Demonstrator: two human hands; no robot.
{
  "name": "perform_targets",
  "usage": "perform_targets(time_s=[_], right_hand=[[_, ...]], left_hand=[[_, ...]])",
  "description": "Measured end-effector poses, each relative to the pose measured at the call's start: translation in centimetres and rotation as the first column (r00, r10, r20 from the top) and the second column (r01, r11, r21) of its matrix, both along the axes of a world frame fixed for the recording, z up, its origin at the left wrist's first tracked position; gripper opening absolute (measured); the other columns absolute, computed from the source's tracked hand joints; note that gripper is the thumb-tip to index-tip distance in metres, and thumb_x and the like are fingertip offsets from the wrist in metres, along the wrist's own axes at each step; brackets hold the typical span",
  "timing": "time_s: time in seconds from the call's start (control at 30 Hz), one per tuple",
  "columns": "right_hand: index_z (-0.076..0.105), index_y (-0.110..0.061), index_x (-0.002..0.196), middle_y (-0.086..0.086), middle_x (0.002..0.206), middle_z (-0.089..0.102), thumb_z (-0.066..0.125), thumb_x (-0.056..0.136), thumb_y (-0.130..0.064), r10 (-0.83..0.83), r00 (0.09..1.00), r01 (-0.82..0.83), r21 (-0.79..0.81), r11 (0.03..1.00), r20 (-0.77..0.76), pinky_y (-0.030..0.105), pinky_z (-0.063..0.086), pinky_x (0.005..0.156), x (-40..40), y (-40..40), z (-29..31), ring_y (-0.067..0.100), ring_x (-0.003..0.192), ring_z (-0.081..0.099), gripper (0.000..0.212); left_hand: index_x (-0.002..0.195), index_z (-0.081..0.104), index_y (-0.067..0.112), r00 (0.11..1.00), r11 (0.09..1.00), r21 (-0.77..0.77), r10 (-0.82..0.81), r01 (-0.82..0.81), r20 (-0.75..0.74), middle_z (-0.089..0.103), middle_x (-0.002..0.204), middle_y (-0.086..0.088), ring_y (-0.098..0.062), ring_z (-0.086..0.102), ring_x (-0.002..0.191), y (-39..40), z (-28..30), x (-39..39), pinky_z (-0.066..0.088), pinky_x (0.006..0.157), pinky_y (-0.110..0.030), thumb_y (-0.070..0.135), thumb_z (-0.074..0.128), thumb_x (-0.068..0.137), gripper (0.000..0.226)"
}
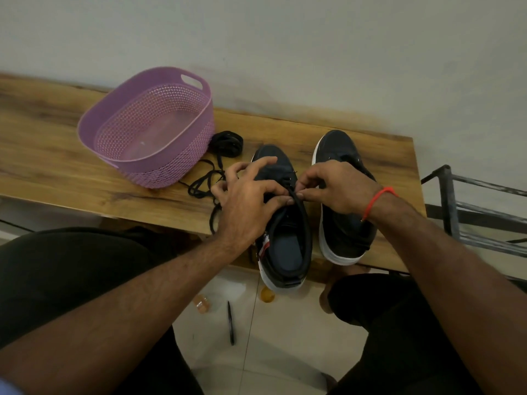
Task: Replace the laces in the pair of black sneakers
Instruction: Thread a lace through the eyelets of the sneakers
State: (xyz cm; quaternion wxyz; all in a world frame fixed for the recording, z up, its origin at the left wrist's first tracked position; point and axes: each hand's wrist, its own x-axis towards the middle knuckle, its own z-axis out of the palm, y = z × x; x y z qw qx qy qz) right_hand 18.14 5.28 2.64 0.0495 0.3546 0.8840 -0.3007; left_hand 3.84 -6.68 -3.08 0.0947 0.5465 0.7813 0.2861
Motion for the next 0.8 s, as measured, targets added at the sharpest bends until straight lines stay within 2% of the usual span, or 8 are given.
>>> perform_targets(time_s=[0.1, 0.2, 0.3, 0.37, 0.4, 0.5, 0.63, 0.8], right_hand=[[0.071, -0.025, 0.095, -0.011, 0.098, 0.063, 0.065, 0.095, -0.028, 0.007, 1.000, -0.006, 0.054, 0.999, -0.010, 0.016, 0.037, 0.070, 0.1, 0.2, 0.2, 0.003, 0.091, 0.054, 0.007], [0.069, -0.018, 0.090, -0.003, 0.095, 0.063, 0.065, 0.091, -0.024, -0.081, 0.993, 0.097, 0.219, 0.971, -0.084, 0.015, 0.033, 0.064, 0.4, 0.8, 0.7, 0.010, 0.087, 0.054, 0.008], [0.063, -0.017, 0.093, 0.003, 0.104, 0.057, 0.063, 0.089, -0.022, -0.127, 0.977, 0.187, 0.409, 0.893, -0.170, 0.023, 0.038, 0.080, 1.1, 1.8, 1.0, 0.020, 0.101, 0.052, 0.007], [0.064, -0.020, 0.110, 0.006, 0.127, 0.054, 0.063, 0.088, -0.029, -0.026, 0.997, 0.055, 0.495, 0.867, -0.066, 0.040, 0.038, 0.104, 1.3, 1.5, 1.0, 0.029, 0.127, 0.043, 0.023], [0.063, -0.023, 0.119, 0.005, 0.140, 0.048, 0.063, 0.089, -0.033, 0.054, 0.998, -0.065, 0.489, 0.870, 0.037, 0.049, 0.032, 0.113, 1.1, 0.9, 0.9, 0.032, 0.139, 0.031, 0.031], [0.060, -0.028, 0.130, -0.002, 0.159, 0.028, 0.058, 0.096, -0.036, 0.184, 0.963, -0.244, 0.345, 0.906, 0.199, 0.058, 0.008, 0.119, 0.3, -1.0, 0.3, 0.028, 0.152, 0.001, 0.035], [0.069, -0.030, 0.109, -0.011, 0.148, 0.044, 0.058, 0.097, -0.036, 0.156, 0.976, -0.203, 0.390, 0.898, 0.149, 0.053, 0.012, 0.119, 0.4, -0.2, 0.1, 0.022, 0.150, 0.014, 0.018], [0.065, -0.031, 0.098, -0.009, 0.134, 0.051, 0.056, 0.095, -0.040, 0.131, 0.974, -0.194, 0.386, 0.902, 0.185, 0.049, 0.020, 0.114, 0.6, 0.7, 0.1, 0.022, 0.137, 0.031, 0.013]], left_hand=[[0.101, 0.069, 0.044, 0.998, 0.999, -0.036, 0.028, -0.026, 0.056, 0.034, 0.157, 0.018, -0.021, 0.021, 0.142, 0.1, 0.7, 0.1, 0.019, 0.103, -0.045, 0.056, 0.077, 0.077, 0.028], [0.126, 0.054, 0.042, 0.992, 0.989, -0.149, 0.022, -0.004, 0.123, 0.017, 0.165, 0.011, -0.018, 0.010, 0.149, 0.7, 1.9, -0.3, 0.016, 0.111, -0.051, 0.056, 0.079, 0.076, 0.058], [0.153, 0.029, 0.037, 0.990, 0.956, -0.290, -0.008, 0.048, 0.138, -0.011, 0.169, 0.005, -0.022, -0.014, 0.155, 1.2, 3.0, -0.9, 0.005, 0.119, -0.061, 0.050, 0.077, 0.080, 0.088], [0.160, 0.011, 0.032, 0.992, 0.938, -0.338, -0.038, 0.078, 0.123, -0.023, 0.167, 0.002, -0.025, -0.024, 0.153, 1.4, 3.2, -1.3, 0.002, 0.120, -0.064, 0.051, 0.076, 0.079, 0.105], [0.162, 0.004, 0.030, 0.992, 0.929, -0.358, -0.056, 0.093, 0.113, -0.028, 0.166, 0.001, -0.026, -0.027, 0.152, 1.4, 3.2, -1.5, 0.000, 0.121, -0.065, 0.053, 0.076, 0.079, 0.112], [0.161, -0.013, 0.024, 0.989, 0.899, -0.416, -0.101, 0.138, 0.108, -0.037, 0.162, 0.000, -0.026, -0.034, 0.149, 1.5, 3.3, -2.1, -0.004, 0.121, -0.064, 0.057, 0.076, 0.079, 0.125], [0.159, -0.020, 0.022, 0.987, 0.866, -0.477, -0.111, 0.151, 0.112, -0.041, 0.160, 0.000, -0.027, -0.033, 0.149, 1.8, 3.6, -3.0, -0.003, 0.119, -0.065, 0.063, 0.076, 0.078, 0.132], [0.158, -0.022, 0.022, 0.984, 0.818, -0.550, -0.116, 0.170, 0.132, -0.041, 0.160, -0.001, -0.029, -0.033, 0.149, 1.8, 3.9, -3.8, -0.004, 0.119, -0.066, 0.071, 0.073, 0.074, 0.136]])
